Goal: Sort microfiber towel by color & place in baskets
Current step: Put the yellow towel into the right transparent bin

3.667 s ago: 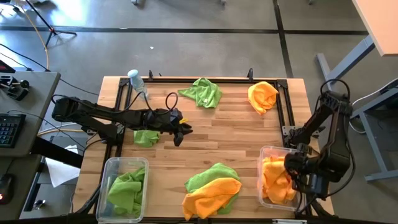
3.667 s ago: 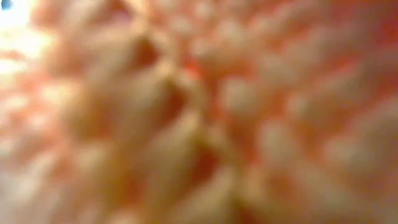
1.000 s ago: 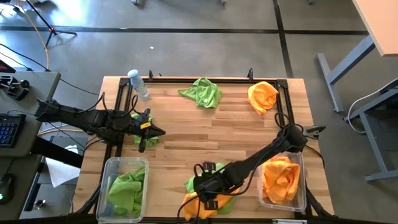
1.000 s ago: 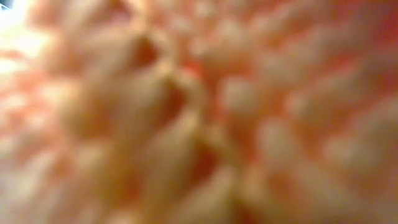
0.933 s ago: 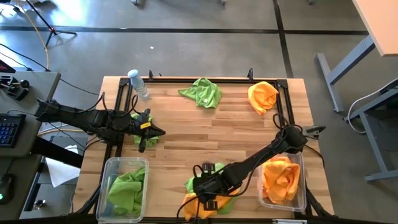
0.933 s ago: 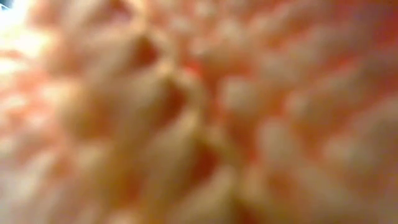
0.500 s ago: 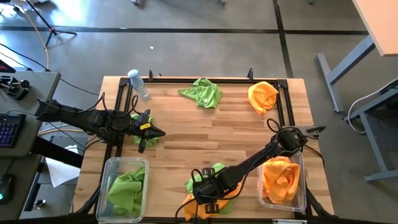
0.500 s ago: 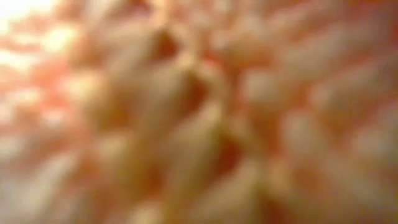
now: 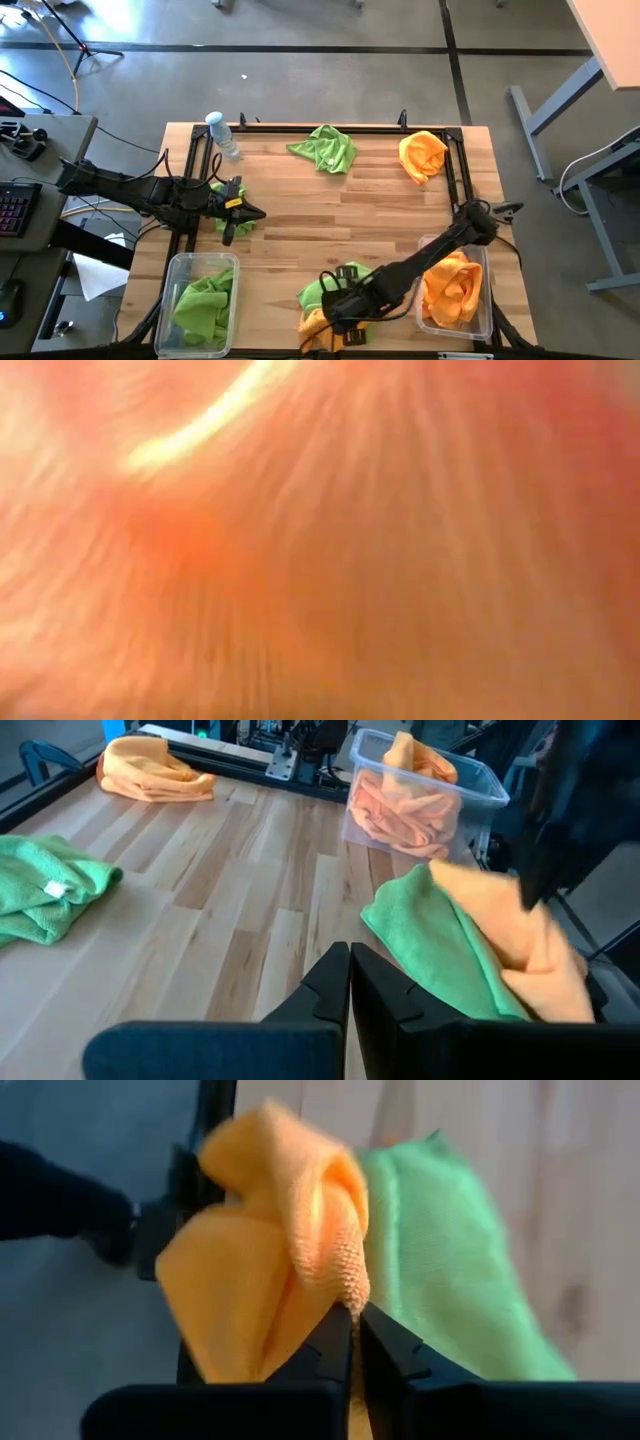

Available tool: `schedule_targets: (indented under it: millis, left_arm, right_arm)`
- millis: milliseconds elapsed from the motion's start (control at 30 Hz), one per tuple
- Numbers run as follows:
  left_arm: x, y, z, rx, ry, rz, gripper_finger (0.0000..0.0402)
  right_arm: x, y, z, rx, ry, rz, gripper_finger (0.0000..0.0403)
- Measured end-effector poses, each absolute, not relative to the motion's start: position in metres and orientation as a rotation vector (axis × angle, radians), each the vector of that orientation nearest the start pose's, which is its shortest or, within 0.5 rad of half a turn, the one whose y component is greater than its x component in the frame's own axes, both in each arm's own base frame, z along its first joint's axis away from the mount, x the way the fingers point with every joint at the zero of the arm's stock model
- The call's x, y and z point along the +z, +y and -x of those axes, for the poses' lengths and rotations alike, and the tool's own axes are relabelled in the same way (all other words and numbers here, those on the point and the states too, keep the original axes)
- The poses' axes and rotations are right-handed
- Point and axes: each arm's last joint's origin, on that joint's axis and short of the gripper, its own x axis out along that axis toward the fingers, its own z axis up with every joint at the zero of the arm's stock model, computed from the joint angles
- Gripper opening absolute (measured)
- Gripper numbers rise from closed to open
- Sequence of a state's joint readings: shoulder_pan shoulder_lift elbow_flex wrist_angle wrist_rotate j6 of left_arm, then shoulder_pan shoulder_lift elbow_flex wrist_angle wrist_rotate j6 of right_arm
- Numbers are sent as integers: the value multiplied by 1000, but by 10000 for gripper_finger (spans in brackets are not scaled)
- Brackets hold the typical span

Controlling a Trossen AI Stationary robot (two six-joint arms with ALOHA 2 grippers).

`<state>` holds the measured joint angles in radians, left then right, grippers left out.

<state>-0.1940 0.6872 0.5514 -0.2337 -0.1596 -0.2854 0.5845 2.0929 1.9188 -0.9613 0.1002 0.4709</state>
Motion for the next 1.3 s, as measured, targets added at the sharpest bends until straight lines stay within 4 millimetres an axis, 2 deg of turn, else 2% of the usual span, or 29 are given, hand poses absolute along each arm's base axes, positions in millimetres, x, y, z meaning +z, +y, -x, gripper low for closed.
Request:
schedule_targets:
  millis: [167, 333, 600, 767, 933, 1067, 1300]
  left_arm:
    - [262, -26, -155, 19, 367, 218, 0]
    - [262, -26, -154, 19, 367, 218, 0]
    - [262, -26, -154, 19, 369, 217, 0]
    - [262, -26, -154, 17, 374, 202, 0]
    - [261, -26, -154, 14, 377, 182, 0]
    - [261, -26, -154, 14, 382, 180, 0]
    - [261, -25, -154, 14, 382, 179, 0]
  right_arm:
    - [314, 240, -344, 105, 1001, 18, 7]
    - [361, 231, -304, -2, 884, 31, 5]
    - [411, 208, -225, -181, 794, 1, 2]
    - [420, 198, -184, -255, 860, -118, 1]
    - [419, 200, -160, -183, 972, -294, 1]
    - [409, 202, -143, -159, 1128, -397, 0]
    - [381, 206, -107, -234, 1568, -594, 0]
